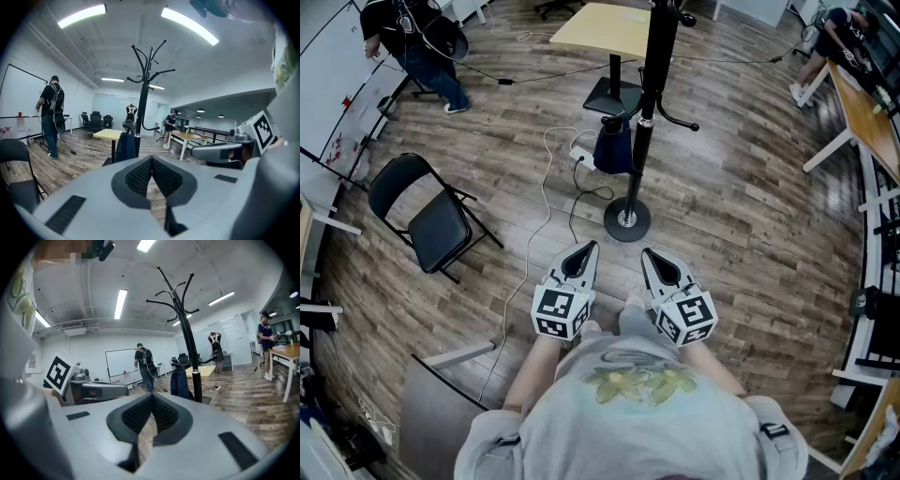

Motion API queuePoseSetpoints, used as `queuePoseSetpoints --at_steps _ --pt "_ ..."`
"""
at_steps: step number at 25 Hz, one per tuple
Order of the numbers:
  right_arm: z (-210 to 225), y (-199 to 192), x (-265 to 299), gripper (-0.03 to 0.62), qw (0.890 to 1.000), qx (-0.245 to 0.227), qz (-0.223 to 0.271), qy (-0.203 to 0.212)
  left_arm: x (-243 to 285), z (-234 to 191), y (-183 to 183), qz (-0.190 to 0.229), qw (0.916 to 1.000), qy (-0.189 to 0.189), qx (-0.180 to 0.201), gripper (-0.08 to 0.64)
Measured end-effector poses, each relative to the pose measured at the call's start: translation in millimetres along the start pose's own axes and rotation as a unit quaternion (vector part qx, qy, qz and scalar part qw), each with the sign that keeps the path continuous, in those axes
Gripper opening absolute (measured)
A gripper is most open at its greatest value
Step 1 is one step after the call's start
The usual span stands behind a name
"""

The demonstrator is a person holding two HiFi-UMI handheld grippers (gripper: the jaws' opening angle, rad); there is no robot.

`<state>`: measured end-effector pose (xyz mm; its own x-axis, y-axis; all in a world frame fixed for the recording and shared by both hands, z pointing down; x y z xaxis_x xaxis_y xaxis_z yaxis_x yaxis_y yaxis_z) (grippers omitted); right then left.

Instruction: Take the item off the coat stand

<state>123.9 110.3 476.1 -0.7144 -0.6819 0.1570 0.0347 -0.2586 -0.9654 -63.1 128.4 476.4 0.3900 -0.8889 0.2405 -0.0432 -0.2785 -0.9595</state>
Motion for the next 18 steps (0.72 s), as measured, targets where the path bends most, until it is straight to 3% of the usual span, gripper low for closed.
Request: queuePoseSetpoints --at_steps 10,18 --pt "31 10 -6 0.006 1.0 0.001 0.013 0.001 32 7 15 0.017 0.9998 0.008 0.007 0.014" --pt "62 13 -6 0.006 1.0 -0.011 0.013 0.019 54 18 24 0.043 0.9984 0.037 0.003 0.014"
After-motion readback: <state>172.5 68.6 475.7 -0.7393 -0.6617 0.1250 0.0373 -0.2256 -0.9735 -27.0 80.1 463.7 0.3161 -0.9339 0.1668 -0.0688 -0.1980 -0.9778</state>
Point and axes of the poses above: the fingertips, and each gripper's own axes: x forward along the fingers, z to its right, y out of its top, the point moved 7 cm from there along -x, backward along the fingers, and after that the axes turned 2 degrees about z, right-handed, at the moved point
